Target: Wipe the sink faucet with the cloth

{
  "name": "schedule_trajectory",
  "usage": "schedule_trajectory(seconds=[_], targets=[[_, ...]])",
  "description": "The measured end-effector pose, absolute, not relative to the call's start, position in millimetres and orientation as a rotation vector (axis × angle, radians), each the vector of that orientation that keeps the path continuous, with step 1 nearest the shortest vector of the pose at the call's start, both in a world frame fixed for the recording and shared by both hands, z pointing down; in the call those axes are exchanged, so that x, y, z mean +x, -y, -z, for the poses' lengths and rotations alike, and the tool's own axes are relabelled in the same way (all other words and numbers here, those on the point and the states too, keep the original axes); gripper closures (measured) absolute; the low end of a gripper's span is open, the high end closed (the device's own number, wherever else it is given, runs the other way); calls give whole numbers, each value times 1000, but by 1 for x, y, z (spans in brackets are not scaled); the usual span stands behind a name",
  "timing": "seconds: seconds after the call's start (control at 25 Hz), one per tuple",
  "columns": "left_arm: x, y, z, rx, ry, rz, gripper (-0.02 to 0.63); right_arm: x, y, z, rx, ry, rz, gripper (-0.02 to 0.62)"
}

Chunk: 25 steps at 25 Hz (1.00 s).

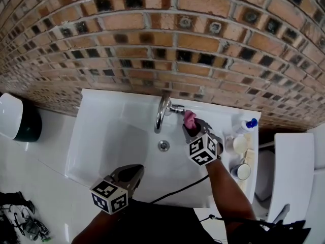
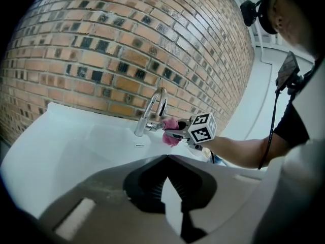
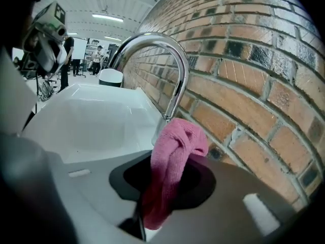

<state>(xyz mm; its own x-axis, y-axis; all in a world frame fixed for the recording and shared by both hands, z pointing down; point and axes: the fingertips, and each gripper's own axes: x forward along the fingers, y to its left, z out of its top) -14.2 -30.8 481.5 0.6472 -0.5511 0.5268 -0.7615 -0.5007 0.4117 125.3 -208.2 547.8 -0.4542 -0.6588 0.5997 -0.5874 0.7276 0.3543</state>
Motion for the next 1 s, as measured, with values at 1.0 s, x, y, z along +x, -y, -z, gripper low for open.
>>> schedule_trajectory(seconds=[1.0], targets=[[-53,53,-482,2240,917,-410,601,76,212,-526,1504,2324,-309,505]])
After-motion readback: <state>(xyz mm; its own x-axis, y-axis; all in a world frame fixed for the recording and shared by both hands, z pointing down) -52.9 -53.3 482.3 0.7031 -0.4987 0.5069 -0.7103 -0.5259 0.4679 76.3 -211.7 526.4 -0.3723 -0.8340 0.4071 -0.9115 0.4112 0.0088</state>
